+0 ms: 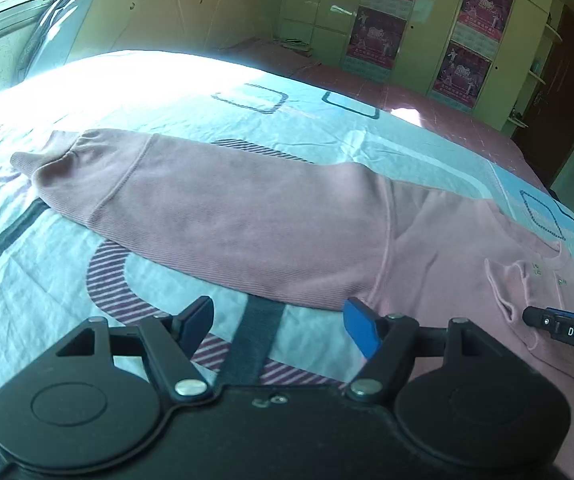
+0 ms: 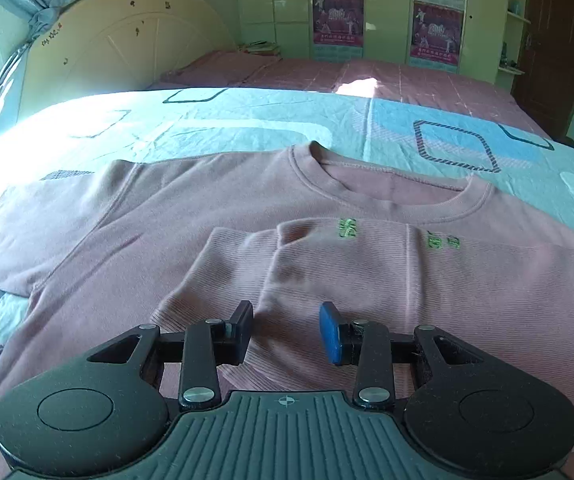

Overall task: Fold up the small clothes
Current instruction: 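Grasp the other sleeve cuff with the left gripper, then carry the held sleeve across the body with the left gripper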

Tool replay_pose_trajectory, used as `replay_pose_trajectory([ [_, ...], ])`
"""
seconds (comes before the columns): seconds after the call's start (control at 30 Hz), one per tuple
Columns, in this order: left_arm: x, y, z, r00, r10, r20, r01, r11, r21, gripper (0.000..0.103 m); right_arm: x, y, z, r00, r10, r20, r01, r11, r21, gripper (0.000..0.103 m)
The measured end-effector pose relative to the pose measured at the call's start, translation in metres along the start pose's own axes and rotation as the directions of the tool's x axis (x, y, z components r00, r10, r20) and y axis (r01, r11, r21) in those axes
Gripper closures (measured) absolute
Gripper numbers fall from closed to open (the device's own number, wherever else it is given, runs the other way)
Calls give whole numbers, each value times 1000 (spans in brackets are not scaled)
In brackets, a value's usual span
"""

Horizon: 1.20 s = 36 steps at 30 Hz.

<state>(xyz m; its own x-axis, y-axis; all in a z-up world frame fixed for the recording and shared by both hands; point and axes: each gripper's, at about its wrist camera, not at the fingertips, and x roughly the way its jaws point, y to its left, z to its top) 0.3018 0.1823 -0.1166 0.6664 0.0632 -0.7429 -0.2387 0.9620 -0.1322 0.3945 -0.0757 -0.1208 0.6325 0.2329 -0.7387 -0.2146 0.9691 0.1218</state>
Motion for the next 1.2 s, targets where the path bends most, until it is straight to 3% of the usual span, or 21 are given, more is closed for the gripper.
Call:
replay_pose_trajectory([
  [0.2,8,69,20,999,43,-1,-43,995,-95,30,18,23,-2,997,-71,-20,70,997,-26,66],
  [0.43,20,137,32,997,80,-19,-82,970,-227,30,18,29,-5,994,-111,-17,111,994,-8,66],
  [0.6,35,166,38,998,61,-14,-63,952,-298,31,19,32,-5,992,-125,-19,126,992,1,66],
  [0.83,62,192,61,997,58,54,-35,933,-357,34,18,30,-6,992,-126,-18,126,992,32,65],
  [0.9,70,196,67,995,68,76,-36,930,-365,43,18,30,-6,992,-126,-19,127,991,38,65],
  [1.03,79,209,72,990,95,105,-43,909,-415,77,18,29,-5,992,-123,-18,124,991,50,65],
  [1.2,78,211,68,988,97,124,-36,906,-423,94,15,27,-3,993,-119,-22,120,991,62,65],
])
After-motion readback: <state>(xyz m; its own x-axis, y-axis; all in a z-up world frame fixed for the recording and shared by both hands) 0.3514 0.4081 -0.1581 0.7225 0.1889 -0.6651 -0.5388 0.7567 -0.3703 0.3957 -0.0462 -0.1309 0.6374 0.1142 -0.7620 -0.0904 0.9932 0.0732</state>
